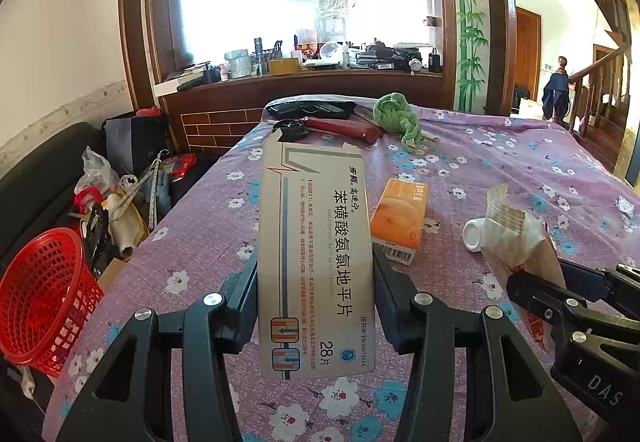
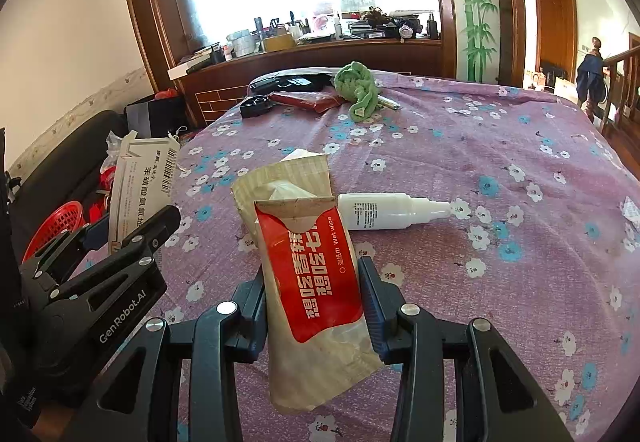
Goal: Collect trash
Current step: 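Hold the white medicine box in the left tool and the red-white wrapper in the right tool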
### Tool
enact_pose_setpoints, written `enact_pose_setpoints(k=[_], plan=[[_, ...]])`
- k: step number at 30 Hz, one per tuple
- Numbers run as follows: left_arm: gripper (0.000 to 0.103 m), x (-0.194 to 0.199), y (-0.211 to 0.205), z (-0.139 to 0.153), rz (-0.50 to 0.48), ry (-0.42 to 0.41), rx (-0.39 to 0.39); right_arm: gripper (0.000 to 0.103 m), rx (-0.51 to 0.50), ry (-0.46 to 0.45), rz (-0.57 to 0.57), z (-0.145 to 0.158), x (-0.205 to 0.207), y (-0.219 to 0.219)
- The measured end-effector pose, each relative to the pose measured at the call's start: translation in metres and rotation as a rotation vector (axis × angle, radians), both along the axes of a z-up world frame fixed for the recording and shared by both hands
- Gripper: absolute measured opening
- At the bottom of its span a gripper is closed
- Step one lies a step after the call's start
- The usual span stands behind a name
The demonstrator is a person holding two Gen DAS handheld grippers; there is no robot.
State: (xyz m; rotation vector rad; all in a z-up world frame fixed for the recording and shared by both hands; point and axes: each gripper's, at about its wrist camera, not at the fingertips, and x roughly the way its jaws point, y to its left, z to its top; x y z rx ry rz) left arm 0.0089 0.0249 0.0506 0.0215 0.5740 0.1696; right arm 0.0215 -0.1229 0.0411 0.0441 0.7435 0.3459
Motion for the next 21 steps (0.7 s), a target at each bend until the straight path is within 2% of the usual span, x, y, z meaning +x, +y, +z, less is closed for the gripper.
enact_pose_setpoints(k=[21], plan=[[0.049, -0.0041, -0.0013, 0.0026, 0.011, -0.022, 0.020, 0.044, -0.001, -0.016, -0.008, 0.0035, -0.0015, -0.0005]])
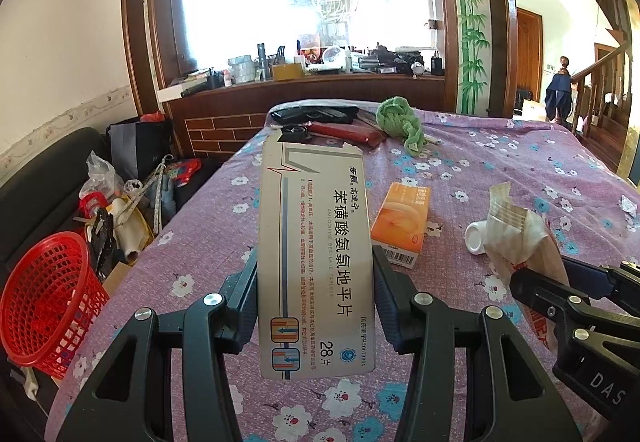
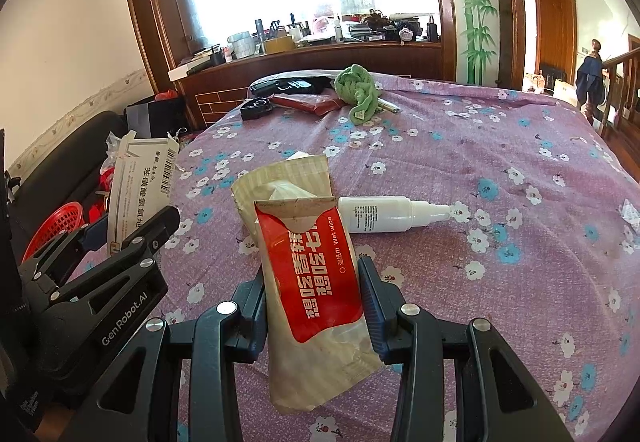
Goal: Collect trash
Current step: 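Hold the white medicine box in the left tool and the red-white wrapper in the right tool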
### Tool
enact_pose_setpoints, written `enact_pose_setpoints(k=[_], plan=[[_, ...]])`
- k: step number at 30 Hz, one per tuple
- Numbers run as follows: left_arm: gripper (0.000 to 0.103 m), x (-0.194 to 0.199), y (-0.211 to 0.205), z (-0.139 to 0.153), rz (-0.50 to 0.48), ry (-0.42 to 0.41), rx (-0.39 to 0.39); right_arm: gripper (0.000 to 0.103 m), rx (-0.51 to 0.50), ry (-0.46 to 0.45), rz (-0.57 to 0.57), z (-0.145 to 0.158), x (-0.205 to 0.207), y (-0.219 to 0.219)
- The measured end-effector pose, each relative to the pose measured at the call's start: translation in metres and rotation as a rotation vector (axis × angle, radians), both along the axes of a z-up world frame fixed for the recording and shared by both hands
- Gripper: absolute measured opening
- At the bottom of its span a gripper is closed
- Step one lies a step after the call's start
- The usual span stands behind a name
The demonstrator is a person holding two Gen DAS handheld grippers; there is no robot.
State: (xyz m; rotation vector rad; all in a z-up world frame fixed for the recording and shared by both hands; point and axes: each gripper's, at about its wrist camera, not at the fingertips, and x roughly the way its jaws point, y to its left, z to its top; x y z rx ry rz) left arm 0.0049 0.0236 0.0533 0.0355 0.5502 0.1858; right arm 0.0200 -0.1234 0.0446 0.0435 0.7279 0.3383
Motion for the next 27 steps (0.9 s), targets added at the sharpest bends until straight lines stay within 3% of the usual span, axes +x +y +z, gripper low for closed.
enact_pose_setpoints(k=[4, 8, 17, 27], plan=[[0.049, -0.002, 0.000, 0.003, 0.001, -0.004, 0.002, 0.044, 0.005, -0.020, -0.013, 0.003, 0.000, -0.003], [0.049, -0.016, -0.001, 0.010, -0.030, 0.011, -0.018, 0.044, 0.066, 0.045, -0.028, 0.002, 0.001, -0.014], [0.049, -0.063, 0.006, 0.023, -0.091, 0.021, -0.038, 0.044, 0.111, 0.057, -0.050, 0.015, -0.051, -0.022], [0.049, -0.092, 0.026, 0.031, -0.071, 0.013, -0.068, 0.044, 0.126, 0.073, -0.036, 0.014, -0.078, -0.015]])
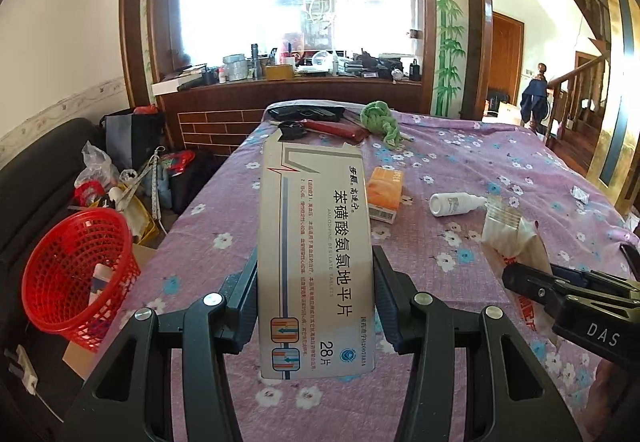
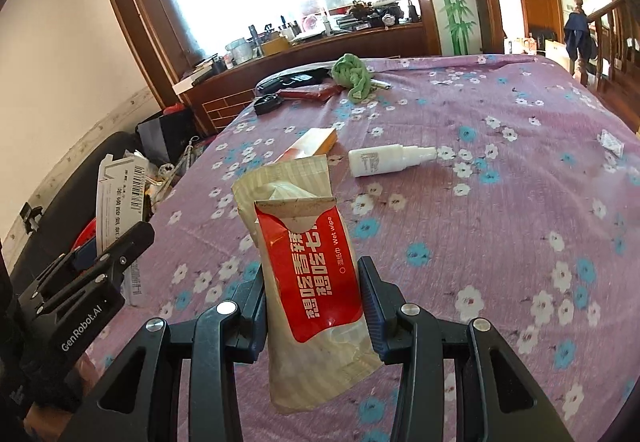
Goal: Collect trash
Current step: 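Hold the white medicine box in the left tool and the red-white wrapper in the right tool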
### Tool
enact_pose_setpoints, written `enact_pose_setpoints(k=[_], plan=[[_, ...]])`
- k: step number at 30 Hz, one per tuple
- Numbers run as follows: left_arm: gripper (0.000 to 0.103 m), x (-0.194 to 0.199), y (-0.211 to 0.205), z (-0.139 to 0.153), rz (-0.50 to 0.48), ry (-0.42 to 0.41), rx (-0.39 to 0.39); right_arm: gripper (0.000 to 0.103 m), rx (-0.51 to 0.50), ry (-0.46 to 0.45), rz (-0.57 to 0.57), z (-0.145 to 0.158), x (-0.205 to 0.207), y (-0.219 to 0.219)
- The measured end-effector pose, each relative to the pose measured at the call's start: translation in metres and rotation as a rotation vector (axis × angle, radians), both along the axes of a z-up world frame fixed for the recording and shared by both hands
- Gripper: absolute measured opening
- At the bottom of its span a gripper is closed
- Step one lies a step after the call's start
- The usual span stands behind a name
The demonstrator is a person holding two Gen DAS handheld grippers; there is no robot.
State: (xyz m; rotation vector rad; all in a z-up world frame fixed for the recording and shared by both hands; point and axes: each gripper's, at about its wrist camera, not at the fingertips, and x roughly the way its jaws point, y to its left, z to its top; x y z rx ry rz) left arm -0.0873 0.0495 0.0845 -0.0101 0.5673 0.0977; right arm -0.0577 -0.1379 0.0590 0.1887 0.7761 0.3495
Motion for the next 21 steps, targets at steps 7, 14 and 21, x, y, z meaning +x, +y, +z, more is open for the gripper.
enact_pose_setpoints(k=[7, 14, 21], plan=[[0.049, -0.013, 0.019, 0.011, 0.025, -0.025, -0.024, 0.044, 0.006, -0.016, 0.028, 0.010, -0.011, 0.013], [0.049, -0.024, 0.044, 0.018, 0.048, -0.026, -0.058, 0.044, 0.012, -0.003, 0.070, 0.018, -0.016, 0.030], [0.049, -0.036, 0.083, 0.022, 0.111, -0.023, -0.070, 0.044, 0.021, 0.026, 0.133, 0.019, -0.012, 0.055]])
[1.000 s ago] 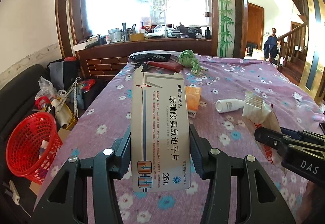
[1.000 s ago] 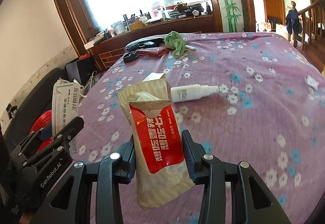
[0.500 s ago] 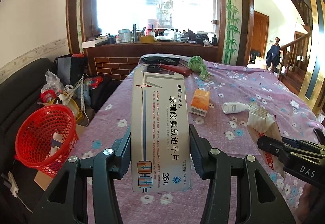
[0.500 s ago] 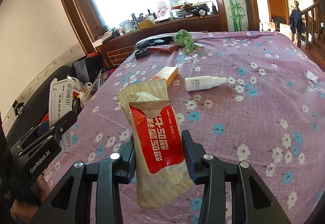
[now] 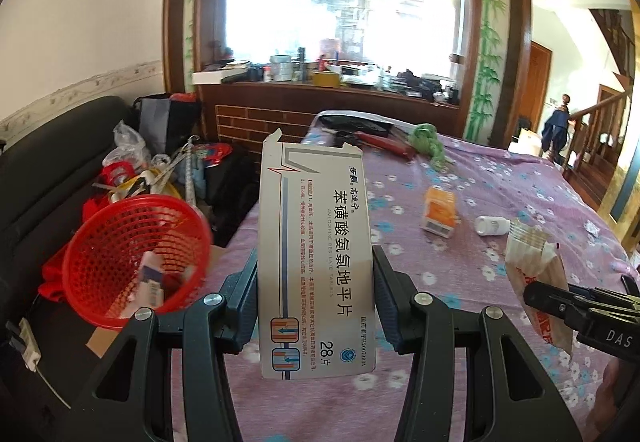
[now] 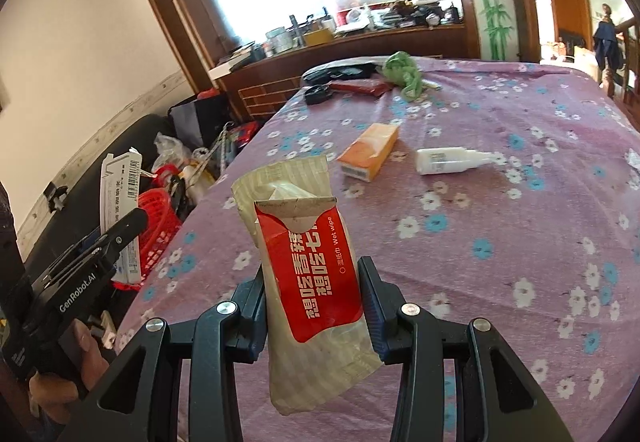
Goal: Collect trash
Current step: 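Hold the white medicine box in the left tool and the red-white wrapper in the right tool, then carry both items over the red wastebasket and open both tools to drop them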
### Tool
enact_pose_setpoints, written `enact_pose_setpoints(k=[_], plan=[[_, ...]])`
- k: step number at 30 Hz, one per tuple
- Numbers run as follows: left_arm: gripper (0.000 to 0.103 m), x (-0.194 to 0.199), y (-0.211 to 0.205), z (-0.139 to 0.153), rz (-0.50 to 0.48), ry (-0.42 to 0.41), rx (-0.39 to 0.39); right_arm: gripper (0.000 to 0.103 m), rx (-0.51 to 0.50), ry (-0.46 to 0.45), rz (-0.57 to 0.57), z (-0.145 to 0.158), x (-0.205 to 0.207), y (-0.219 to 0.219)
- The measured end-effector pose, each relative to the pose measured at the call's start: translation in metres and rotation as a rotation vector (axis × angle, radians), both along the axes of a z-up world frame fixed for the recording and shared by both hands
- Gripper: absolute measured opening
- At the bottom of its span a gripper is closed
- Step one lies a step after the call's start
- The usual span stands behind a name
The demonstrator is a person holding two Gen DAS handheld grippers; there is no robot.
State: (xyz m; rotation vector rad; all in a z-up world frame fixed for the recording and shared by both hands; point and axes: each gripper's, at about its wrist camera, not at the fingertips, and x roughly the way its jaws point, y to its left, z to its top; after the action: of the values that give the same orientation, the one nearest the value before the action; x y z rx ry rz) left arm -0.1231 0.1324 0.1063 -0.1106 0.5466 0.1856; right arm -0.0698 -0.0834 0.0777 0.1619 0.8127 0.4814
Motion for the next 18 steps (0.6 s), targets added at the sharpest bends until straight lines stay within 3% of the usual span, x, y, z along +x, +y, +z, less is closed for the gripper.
enact_pose_setpoints(k=[12, 18], plan=[[0.049, -0.015, 0.119, 0.008, 0.144, 0.055, -0.071, 0.044, 0.045, 0.086, 0.216, 0.015, 0.026, 0.092], [0.049, -0.014, 0.167, 0.001, 0.208, 0.094, -0.064, 0.044, 0.060, 0.116, 0.317, 0.023, 0.039, 0.154]])
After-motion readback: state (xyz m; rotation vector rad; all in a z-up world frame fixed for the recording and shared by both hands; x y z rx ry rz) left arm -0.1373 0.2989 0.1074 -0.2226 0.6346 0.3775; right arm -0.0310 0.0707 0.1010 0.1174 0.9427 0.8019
